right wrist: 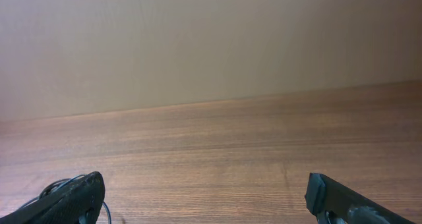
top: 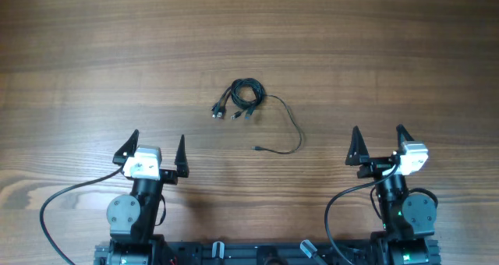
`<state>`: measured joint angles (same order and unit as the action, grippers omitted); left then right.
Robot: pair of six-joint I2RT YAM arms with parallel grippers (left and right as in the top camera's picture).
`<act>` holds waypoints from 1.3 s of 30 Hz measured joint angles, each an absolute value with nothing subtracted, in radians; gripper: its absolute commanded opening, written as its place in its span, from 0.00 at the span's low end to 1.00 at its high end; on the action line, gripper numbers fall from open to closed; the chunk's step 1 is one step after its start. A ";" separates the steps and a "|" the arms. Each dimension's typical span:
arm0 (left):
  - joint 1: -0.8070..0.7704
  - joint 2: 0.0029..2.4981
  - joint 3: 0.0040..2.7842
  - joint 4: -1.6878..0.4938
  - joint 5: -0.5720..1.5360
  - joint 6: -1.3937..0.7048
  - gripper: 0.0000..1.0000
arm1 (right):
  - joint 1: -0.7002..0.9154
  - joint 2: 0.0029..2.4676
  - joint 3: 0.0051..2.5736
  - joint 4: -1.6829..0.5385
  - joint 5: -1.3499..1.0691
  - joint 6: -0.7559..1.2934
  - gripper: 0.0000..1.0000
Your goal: Untangle cables
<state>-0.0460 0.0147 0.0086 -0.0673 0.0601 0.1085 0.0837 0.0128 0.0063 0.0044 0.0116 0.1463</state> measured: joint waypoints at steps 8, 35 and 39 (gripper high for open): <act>-0.046 0.015 0.009 -0.067 0.060 0.109 1.00 | 0.084 0.013 0.006 0.004 0.012 0.146 1.00; -0.046 0.015 0.009 -0.067 0.060 0.109 1.00 | 0.084 0.013 0.006 0.004 0.012 0.146 1.00; -0.046 0.015 0.009 -0.067 0.060 0.109 1.00 | 0.084 0.013 0.006 0.004 0.012 0.146 1.00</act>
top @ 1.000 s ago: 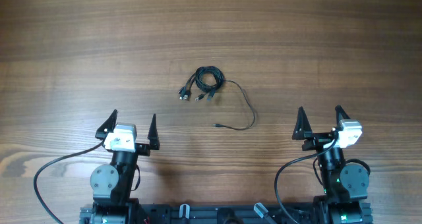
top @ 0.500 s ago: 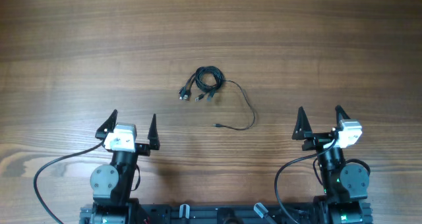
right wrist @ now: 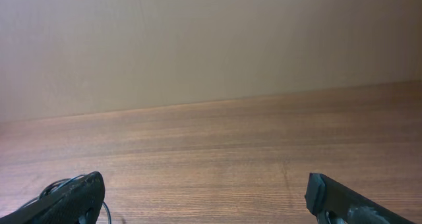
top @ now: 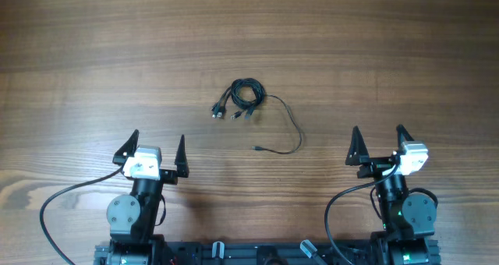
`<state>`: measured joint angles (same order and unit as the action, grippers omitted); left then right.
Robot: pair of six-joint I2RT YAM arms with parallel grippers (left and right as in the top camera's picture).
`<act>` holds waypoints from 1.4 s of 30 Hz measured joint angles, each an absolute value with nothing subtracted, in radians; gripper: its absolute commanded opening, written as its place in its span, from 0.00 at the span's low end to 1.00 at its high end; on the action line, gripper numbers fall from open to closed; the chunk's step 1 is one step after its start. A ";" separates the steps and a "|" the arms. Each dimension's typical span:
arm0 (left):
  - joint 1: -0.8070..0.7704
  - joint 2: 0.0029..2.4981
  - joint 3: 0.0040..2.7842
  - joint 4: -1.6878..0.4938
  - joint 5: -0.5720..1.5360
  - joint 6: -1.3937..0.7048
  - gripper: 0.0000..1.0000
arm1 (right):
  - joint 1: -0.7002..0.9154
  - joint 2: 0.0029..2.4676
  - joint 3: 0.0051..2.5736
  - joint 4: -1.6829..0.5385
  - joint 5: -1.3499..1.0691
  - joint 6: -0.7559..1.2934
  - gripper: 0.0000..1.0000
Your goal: Untangle cables
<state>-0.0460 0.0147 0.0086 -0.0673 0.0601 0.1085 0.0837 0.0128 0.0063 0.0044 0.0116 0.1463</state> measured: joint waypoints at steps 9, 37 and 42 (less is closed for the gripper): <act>-0.046 0.015 0.009 -0.067 0.060 0.109 1.00 | 0.084 0.013 0.006 0.004 0.012 0.146 1.00; -0.046 0.015 0.036 -0.031 0.057 0.056 1.00 | 0.084 0.013 0.006 0.004 0.012 0.150 1.00; -0.046 0.030 0.228 -0.112 0.057 -0.057 1.00 | 0.084 0.013 0.006 0.004 0.012 0.150 1.00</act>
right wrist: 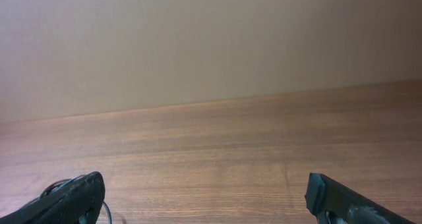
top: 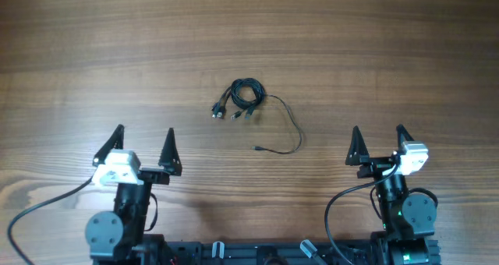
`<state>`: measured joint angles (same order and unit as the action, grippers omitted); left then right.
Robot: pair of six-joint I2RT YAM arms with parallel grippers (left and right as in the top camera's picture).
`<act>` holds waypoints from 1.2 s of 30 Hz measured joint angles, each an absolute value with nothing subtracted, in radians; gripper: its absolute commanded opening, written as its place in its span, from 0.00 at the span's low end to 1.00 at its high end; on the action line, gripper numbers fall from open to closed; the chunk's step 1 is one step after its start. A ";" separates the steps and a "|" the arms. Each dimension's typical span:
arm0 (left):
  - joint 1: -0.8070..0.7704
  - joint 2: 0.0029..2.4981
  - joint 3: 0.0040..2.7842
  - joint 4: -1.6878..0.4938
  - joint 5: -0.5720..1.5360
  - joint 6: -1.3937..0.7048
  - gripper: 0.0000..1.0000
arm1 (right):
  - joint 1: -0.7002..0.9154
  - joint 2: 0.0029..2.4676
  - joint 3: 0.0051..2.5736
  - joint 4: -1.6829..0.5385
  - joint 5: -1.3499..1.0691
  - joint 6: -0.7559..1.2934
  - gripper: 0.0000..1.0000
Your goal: Untangle cables
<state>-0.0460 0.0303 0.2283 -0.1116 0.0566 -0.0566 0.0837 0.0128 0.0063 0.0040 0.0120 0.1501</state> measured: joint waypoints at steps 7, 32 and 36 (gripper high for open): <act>-0.046 0.275 0.566 -0.295 0.094 -0.090 1.00 | 0.084 0.013 0.006 0.004 0.012 0.150 1.00; -0.046 1.326 1.076 -0.820 0.526 -0.134 0.04 | 0.084 0.013 0.006 0.004 0.012 0.150 1.00; -0.046 1.336 1.076 -0.820 0.526 -0.145 0.04 | 0.084 0.013 0.006 0.004 0.012 0.150 1.00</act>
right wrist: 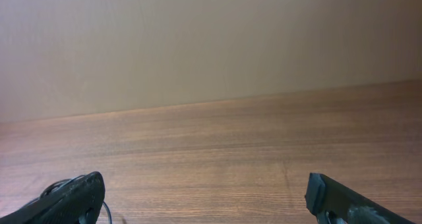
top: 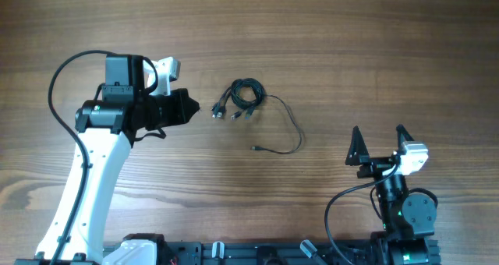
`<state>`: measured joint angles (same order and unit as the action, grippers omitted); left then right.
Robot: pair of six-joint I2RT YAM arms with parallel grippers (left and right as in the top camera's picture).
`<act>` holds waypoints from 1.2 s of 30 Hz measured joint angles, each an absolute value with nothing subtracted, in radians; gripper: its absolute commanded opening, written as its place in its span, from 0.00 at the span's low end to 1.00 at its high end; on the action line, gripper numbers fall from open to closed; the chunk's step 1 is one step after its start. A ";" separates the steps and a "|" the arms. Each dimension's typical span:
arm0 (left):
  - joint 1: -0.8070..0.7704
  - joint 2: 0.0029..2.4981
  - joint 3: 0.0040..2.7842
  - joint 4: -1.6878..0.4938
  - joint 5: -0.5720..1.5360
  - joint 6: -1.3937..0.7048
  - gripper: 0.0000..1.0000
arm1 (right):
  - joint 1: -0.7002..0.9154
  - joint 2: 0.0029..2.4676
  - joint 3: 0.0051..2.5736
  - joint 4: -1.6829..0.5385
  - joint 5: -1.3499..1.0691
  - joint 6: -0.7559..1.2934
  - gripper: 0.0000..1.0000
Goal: Untangle cables
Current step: 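Move the left gripper over the black cable bundle and lower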
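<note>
A black cable bundle (top: 246,93) lies coiled at the table's middle, with several plugs (top: 221,110) sticking out to its left. One loose strand (top: 295,128) curves down to a plug end (top: 256,148). My left gripper (top: 187,107) is stretched out just left of the plugs, turned on its side, so its jaws overlap from above. Near the front right edge my right gripper (top: 377,137) is open and holds nothing. In the right wrist view its fingers (right wrist: 72,196) frame bare wood, and a bit of cable (right wrist: 106,211) peeks past the left one.
The wooden table (top: 374,47) stretches wide around the cables. A plain beige wall (right wrist: 211,39) rises behind its far edge. The left arm's white link (top: 86,179) and its black cable loop (top: 58,74) cross the left side.
My left arm has left the front edge and now reaches out, its gripper just left of the bundle's plugs and rolled on its side. The cables and right arm are unchanged.
Both grippers first rested open at the front edge with the bundle untouched, and nothing differed a moment later. Then the left gripper sat slightly further left, still open. Now it is extended beside the plugs. The right arm has stayed put throughout.
</note>
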<state>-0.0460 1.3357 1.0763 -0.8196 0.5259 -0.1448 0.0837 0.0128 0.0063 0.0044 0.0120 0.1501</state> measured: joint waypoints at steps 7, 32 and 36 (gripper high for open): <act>-0.048 1.418 1.076 -0.820 0.526 -0.177 0.09 | 0.084 0.013 0.006 0.004 0.012 0.150 1.00; -0.304 1.612 1.076 -0.721 0.266 -0.400 1.00 | 0.084 0.013 0.006 0.004 0.012 0.150 1.00; -0.306 1.620 1.076 -0.690 0.252 -0.403 1.00 | 0.084 0.013 0.006 0.004 0.012 0.150 1.00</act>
<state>-0.3061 1.6199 1.0763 -0.6903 0.2516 -0.4026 0.0837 0.0128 0.0063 0.0044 0.0120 0.1505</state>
